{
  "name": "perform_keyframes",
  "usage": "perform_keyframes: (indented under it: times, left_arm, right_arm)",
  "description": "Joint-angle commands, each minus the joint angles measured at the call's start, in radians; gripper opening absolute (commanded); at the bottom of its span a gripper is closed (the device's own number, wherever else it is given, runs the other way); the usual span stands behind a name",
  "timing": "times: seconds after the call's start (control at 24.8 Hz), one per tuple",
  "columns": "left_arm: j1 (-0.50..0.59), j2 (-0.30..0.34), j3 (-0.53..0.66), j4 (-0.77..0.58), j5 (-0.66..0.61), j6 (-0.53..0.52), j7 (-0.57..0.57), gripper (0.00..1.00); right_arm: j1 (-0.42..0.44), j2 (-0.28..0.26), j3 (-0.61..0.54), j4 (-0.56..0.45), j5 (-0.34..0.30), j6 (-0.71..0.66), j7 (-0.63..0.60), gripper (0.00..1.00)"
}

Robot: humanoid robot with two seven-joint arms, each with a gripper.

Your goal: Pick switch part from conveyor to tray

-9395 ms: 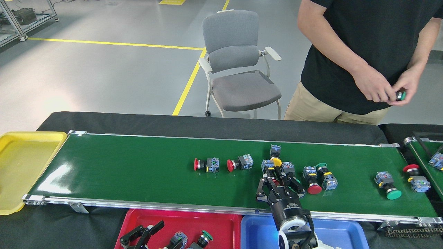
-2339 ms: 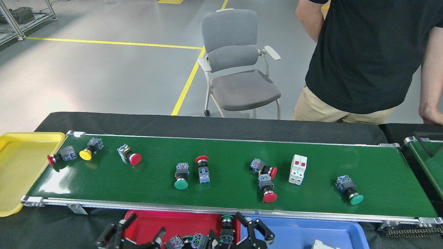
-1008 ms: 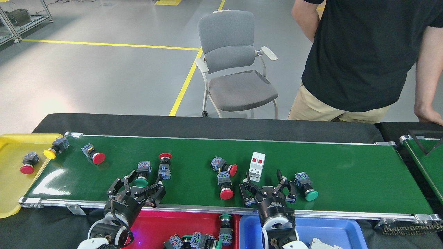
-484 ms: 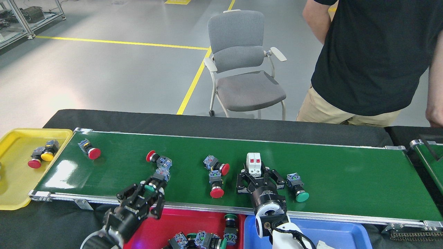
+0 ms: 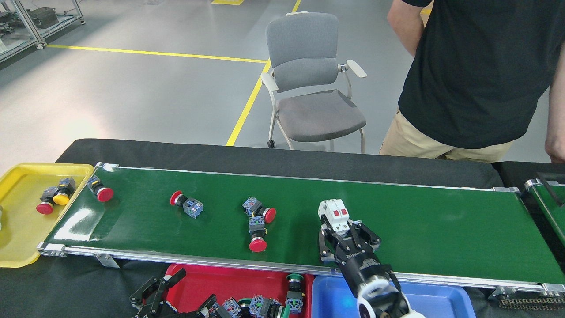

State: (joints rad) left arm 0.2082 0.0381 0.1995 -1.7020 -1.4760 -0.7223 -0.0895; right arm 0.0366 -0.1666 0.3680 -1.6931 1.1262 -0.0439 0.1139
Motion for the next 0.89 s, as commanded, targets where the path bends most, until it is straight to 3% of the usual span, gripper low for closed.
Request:
perform_keyframes:
  times: [0.0, 0.16, 0.24, 0.28, 0.32, 0.36, 0.44, 0.6, 0.73, 0.85]
  left_arm:
    - [-0.016, 0.005, 0.012, 0.001, 0.002, 0.173, 0.004, 1.00]
    - [-0.021, 0.008, 0.044, 0.041, 0.008, 0.230, 0.004, 1.00]
    - [-0.018, 0.008, 0.044, 0.039, 0.006, 0.228, 0.004, 1.00]
    - [-0.018, 0.006, 0.044, 0.035, 0.006, 0.228, 0.004, 1.00]
    - [-0.018, 0.006, 0.041, 0.032, 0.005, 0.228, 0.004, 1.00]
    - [-0.020, 0.006, 0.040, 0.030, 0.003, 0.228, 0.004, 1.00]
    - [-0.035, 0.005, 0.040, 0.028, -0.001, 0.235, 0.004, 1.00]
    - [-0.145, 0.003, 0.041, 0.105, -0.066, 0.276, 0.004, 1.00]
    - [-0.279, 0.011, 0.040, 0.239, -0.090, 0.331, 0.004, 1.00]
    - [-0.397, 0.034, 0.043, 0.390, -0.092, 0.342, 0.002, 1.00]
  right_arm:
    - [0.051, -0.030, -0.064, -0.056, -0.040, -0.163, -0.005, 0.14]
    - [0.189, -0.024, -0.244, -0.076, -0.088, -0.536, -0.005, 0.18]
    - [0.233, -0.002, -0.305, -0.076, -0.095, -0.656, -0.002, 0.31]
    - [0.249, 0.009, -0.319, -0.076, -0.097, -0.677, -0.005, 0.47]
    - [0.262, 0.029, -0.342, -0.076, -0.097, -0.686, -0.005, 0.93]
    - [0.267, 0.045, -0.363, -0.076, -0.097, -0.697, -0.007, 1.00]
    - [0.267, 0.062, -0.406, -0.074, -0.102, -0.720, -0.008, 1.00]
    - [0.258, 0.079, -0.448, -0.074, -0.230, -0.737, -0.011, 1.00]
    - [0.253, 0.113, -0.512, -0.072, -0.230, -0.705, -0.010, 0.96]
    - [0.252, 0.153, -0.554, -0.076, -0.184, -0.550, -0.011, 0.95]
